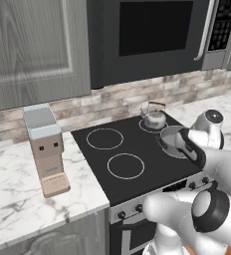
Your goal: Pick the kettle from the cabinet and place it on a stove burner. Then pick the pot from the counter and place it on another stove burner. Finally, turn both burners on.
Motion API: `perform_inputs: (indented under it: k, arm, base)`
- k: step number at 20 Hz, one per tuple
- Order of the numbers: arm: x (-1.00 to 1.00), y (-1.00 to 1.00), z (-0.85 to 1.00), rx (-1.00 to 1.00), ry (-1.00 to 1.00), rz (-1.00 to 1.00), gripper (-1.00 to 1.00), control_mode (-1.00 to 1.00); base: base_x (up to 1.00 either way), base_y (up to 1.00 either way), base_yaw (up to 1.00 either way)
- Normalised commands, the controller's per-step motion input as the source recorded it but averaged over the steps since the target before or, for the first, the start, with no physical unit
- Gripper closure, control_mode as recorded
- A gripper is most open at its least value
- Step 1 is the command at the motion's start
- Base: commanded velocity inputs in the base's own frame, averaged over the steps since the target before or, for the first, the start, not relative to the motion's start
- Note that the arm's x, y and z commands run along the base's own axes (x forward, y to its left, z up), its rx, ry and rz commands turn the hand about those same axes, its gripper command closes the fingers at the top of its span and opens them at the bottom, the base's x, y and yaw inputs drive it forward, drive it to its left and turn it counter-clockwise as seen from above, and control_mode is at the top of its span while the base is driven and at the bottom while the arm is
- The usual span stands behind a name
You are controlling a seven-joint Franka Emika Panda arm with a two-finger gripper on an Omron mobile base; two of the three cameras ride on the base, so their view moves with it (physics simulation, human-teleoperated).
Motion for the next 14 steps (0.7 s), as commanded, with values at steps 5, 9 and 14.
perform_inputs:
  k: [5,9,14]
  arm:
    - [-0.32,-0.01,0.37,0.06,-0.09,0.0,-1.0,-1.0]
    - [-0.39,-0.06,0.32,0.07,-0.09,0.0,-1.0,-1.0]
    - [-0.44,-0.12,0.19,0.09,-0.07,0.0,-1.0,-1.0]
  base:
    - [0.0,0.0,0.0]
    - [0.0,0.0,0.0]
    - [0.0,0.0,0.0]
